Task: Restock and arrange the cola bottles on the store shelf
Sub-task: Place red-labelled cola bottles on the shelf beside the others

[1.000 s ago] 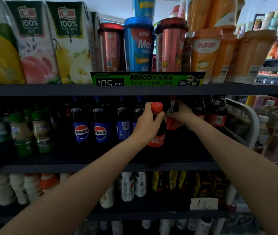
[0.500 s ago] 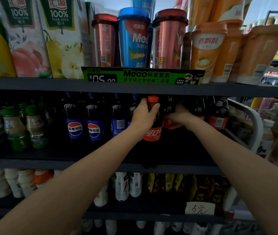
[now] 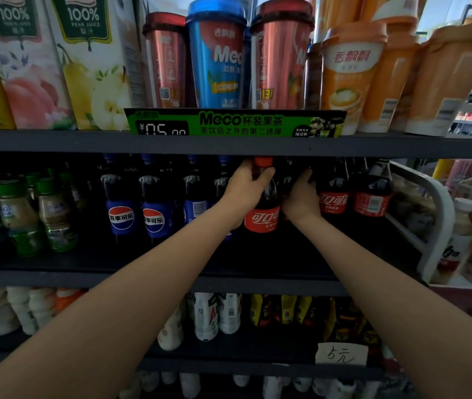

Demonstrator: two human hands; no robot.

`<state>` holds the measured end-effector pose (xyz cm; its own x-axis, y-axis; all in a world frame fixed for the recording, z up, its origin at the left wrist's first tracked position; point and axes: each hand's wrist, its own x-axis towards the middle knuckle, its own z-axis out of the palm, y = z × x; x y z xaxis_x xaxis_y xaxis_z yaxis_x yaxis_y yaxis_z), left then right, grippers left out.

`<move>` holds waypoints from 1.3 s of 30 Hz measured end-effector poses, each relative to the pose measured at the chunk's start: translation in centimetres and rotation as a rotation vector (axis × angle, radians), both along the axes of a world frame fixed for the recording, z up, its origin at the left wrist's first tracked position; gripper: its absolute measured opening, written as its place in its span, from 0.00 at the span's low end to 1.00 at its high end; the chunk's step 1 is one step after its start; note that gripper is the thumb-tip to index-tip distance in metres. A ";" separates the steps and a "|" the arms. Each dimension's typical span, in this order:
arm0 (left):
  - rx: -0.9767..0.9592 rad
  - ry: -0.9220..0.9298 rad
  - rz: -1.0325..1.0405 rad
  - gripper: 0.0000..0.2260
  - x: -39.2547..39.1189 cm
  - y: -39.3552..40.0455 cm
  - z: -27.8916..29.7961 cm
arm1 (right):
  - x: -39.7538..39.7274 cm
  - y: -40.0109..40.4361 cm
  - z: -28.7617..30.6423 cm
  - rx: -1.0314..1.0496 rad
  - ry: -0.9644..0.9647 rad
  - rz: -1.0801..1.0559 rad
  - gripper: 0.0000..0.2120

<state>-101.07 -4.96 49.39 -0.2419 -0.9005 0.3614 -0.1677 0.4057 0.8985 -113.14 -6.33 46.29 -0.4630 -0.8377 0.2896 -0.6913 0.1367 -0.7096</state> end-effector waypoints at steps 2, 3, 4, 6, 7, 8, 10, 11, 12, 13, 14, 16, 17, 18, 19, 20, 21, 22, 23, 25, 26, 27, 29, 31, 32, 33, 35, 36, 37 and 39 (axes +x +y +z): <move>0.033 0.005 -0.048 0.15 -0.3 -0.1 0.2 | -0.3 0.3 -0.5 -0.023 0.008 0.049 0.35; 0.041 0.000 -0.061 0.15 -0.4 -0.2 0.2 | -0.5 0.5 -0.8 -0.032 0.001 0.072 0.35; 0.041 -0.015 -0.063 0.16 -0.5 -0.3 0.1 | -0.7 0.8 -1.0 -0.031 -0.009 0.091 0.34; 0.041 -0.057 -0.049 0.19 -0.6 -0.5 -0.5 | -0.9 1.3 -1.4 0.005 -0.025 0.108 0.33; 0.051 -0.074 -0.042 0.20 -0.6 -0.5 -0.9 | -1.0 1.5 -1.7 0.030 -0.023 0.104 0.31; 0.063 -0.082 -0.037 0.22 -0.6 -0.3 -1.4 | -1.1 1.7 -2.0 0.054 -0.019 0.096 0.29; 0.087 -0.074 -0.030 0.25 -0.6 0.0 -2.3 | -1.2 1.8 -2.6 0.112 -0.004 0.071 0.26; 0.095 -0.082 -0.031 0.27 -0.5 0.1 -2.7 | -1.2 1.8 -3.0 0.154 0.001 0.061 0.26; 0.097 -0.108 -0.036 0.29 -0.3 0.1 -3.0 | -1.2 1.8 -3.4 0.199 -0.007 0.060 0.25; 0.101 -0.147 -0.040 0.31 -0.1 0.1 -3.4 | -1.1 1.7 -3.9 0.242 -0.037 0.061 0.25; 0.113 -0.192 -0.044 0.33 0.1 0.1 -3.9 | -1.0 1.6 -4.4 0.272 -0.077 0.063 0.25; 0.171 -0.264 -0.045 0.35 0.4 0.2 -5.1 | -0.8 1.2 -5.4 0.283 -0.109 0.051 0.22; 0.202 -0.280 -0.042 0.35 0.5 0.3 -5.6 | -0.7 1.0 -5.8 0.277 -0.106 0.039 0.21; 0.222 -0.284 -0.037 0.35 0.6 0.3 -6.0 | -0.6 0.7 -6.1 0.267 -0.094 0.026 0.21; 0.237 -0.286 -0.032 0.35 0.6 0.1 -6.1 | -0.4 0.5 -6.4 0.262 -0.072 0.016 0.22; 0.250 -0.285 -0.032 0.35 0.6 -0.1 -6.1 | -0.3 0.2 -6.6 0.257 -0.044 0.007 0.22; 0.268 -0.287 -0.034 0.36 0.7 -0.3 -6.1 | -0.2 -0.2 -6.7 0.250 -0.019 -0.002 0.22; 0.283 -0.293 -0.039 0.37 0.6 -0.4 -6.1 | -0.2 -0.5 -6.9 0.246 0.000 -0.013 0.22; 0.288 -0.303 -0.041 0.37 0.6 -0.5 -6.2 | -0.1 -0.9 -7.0 0.244 0.013 -0.021 0.22; 0.265 -0.312 -0.031 0.36 0.6 -0.4 -6.4 | -0.1 -1.7 -7.2 0.238 0.021 -0.026 0.21; 0.257 -0.308 -0.027 0.35 0.5 -0.4 -6.5 | -0.2 -2.0 -7.3 0.236 0.017 -0.027 0.21; 0.253 -0.299 -0.027 0.35 0.4 -0.4 -6.6 | -0.2 -2.3 -7.3 0.235 0.013 -0.030 0.21; 0.251 -0.273 -0.033 0.34 0.3 -0.7 -6.7 | -0.3 -2.8 -7.2 0.240 -0.012 -0.039 0.20; 0.254 -0.248 -0.039 0.35 0.0 -1.0 -6.8 | -0.5 -2.8 -7.1 0.254 -0.069 -0.031 0.19; 0.259 -0.242 -0.044 0.35 -0.2 -1.2 -6.8 | -0.8 -2.5 -7.1 0.262 -0.098 -0.016 0.18; 0.267 -0.237 -0.048 0.36 -0.5 -1.4 -6.8 | -1.1 -2.1 -7.0 0.260 -0.130 0.002 0.17; 0.282 -0.224 -0.047 0.36 -1.4 -1.9 -6.7 | -1.7 -0.8 -6.9 0.217 -0.204 0.041 0.14; 0.283 -0.216 -0.041 0.36 -1.7 -2.1 -6.7 | -1.9 0.0 -6.7 0.187 -0.221 0.063 0.13; 0.281 -0.210 -0.032 0.36 -2.2 -2.3 -6.7 | -2.0 0.6 -6.5 0.160 -0.214 0.093 0.12; 0.275 -0.205 -0.019 0.35 -2.9 -2.8 -6.9 | -2.2 1.5 -6.1 0.135 -0.176 0.191 0.13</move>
<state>-104.01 -7.76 42.53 -0.3019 -0.9521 0.0483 -0.3505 0.1580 0.9231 -115.32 -4.80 40.15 -0.3264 -0.9401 0.0986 -0.5816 0.1175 -0.8049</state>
